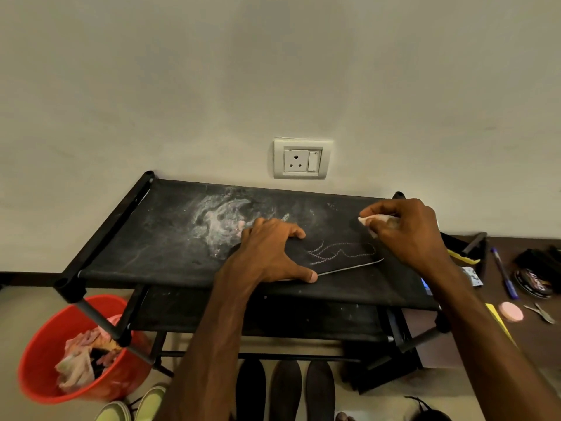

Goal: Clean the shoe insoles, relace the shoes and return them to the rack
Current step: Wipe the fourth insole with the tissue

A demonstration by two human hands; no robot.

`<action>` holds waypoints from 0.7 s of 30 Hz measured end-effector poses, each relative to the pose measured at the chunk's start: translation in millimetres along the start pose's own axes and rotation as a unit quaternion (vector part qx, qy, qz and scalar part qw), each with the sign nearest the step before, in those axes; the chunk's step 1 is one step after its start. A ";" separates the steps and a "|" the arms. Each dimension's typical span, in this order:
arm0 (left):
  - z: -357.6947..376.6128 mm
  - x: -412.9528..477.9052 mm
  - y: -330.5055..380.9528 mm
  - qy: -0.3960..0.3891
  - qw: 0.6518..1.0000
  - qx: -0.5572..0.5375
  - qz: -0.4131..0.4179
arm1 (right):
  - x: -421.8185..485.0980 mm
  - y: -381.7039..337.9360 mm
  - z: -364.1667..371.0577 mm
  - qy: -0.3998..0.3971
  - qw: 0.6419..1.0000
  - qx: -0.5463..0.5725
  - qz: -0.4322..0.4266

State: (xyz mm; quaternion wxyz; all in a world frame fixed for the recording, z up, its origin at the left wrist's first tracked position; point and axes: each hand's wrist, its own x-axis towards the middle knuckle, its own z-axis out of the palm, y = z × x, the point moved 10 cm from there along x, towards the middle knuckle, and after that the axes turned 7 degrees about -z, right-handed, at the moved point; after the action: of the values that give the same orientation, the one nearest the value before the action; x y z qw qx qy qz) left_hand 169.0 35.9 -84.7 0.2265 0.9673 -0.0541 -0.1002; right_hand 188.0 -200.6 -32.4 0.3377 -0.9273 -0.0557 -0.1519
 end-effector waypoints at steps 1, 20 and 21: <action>-0.9 -0.2 -1.0 -0.001 1.000 0.001 -0.001 | 0.7 0.5 0.3 -0.004 1.000 -0.002 0.001; -2.3 -3.3 -10.5 -0.021 0.999 0.005 -0.036 | -15.7 5.2 34.7 -0.281 0.955 -0.082 0.043; -1.8 -2.9 -10.6 -0.020 0.999 0.002 -0.035 | -18.8 2.8 34.4 -0.294 0.951 -0.087 0.041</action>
State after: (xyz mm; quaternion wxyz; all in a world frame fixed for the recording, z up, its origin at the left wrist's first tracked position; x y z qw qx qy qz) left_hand 167.2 46.6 -87.4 0.2195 0.9669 -0.0247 -0.1276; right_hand 179.1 -180.6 -65.0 0.2306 -0.9581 -0.1010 0.1368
